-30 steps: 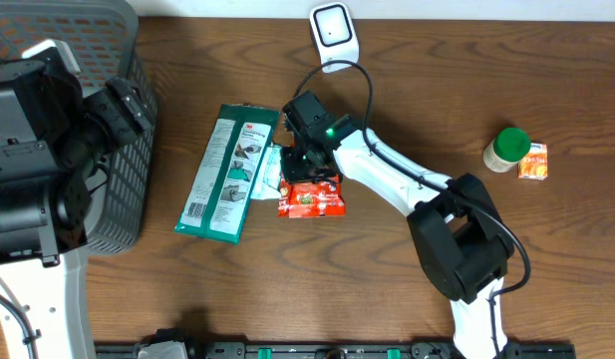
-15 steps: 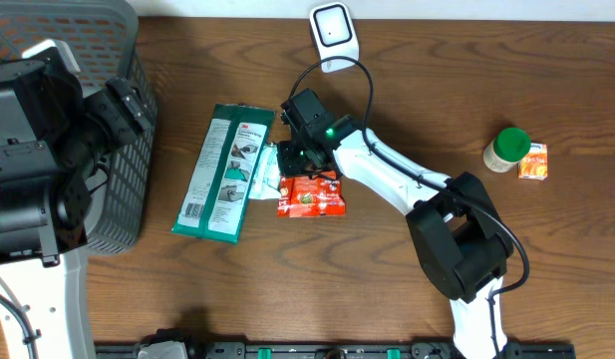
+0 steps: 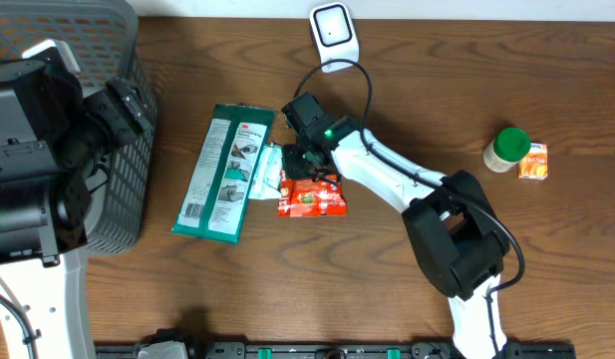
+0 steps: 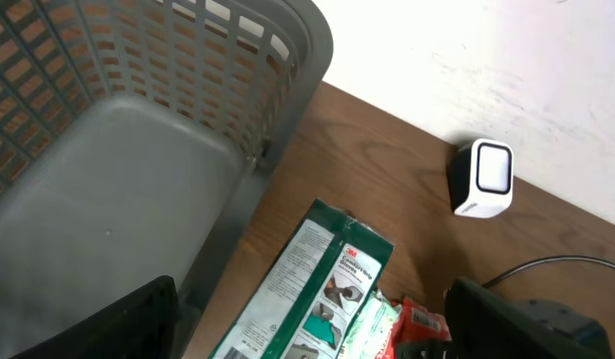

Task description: Scan the item barcode

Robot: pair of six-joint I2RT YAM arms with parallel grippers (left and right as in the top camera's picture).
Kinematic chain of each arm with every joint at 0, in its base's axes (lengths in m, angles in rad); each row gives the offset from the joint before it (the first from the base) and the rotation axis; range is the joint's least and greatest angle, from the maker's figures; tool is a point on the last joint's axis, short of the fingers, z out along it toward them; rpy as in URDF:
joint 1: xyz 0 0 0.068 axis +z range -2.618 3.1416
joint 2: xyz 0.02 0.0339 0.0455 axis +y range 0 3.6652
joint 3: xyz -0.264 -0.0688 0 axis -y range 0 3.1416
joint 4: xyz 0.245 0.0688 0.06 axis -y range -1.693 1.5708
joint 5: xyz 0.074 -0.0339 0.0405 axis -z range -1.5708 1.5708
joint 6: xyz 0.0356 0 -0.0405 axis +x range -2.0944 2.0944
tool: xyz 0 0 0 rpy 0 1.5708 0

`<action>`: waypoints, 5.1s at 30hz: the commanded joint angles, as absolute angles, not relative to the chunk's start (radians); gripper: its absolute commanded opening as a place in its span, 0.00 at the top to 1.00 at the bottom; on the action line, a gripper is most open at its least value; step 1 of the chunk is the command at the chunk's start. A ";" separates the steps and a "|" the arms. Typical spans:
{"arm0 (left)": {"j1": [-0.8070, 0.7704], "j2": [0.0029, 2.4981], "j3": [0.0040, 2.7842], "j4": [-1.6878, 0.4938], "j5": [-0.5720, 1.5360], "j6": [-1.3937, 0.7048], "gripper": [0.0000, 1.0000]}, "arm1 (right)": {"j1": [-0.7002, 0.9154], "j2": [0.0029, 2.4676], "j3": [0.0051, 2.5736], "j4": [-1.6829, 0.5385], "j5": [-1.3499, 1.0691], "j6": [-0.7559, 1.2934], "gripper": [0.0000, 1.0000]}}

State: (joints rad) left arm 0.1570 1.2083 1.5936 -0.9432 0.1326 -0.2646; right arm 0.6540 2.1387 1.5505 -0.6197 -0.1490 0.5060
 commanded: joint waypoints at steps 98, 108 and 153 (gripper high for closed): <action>0.161 1.208 1.594 -0.945 0.139 -0.256 0.15 | 0.694 1.939 1.525 -0.542 -0.080 0.455 0.99; 0.161 1.208 1.594 -0.945 0.139 -0.256 0.15 | 0.474 1.808 1.521 -0.904 -0.107 0.171 0.99; 0.161 1.208 1.594 -0.945 0.139 -0.256 0.15 | 0.402 1.912 1.240 -0.765 -0.017 0.164 0.99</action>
State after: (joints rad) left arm 0.1570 1.2083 1.5936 -0.9432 0.1326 -0.2646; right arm 0.4004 1.9175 1.2823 -0.7914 -0.0090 0.1429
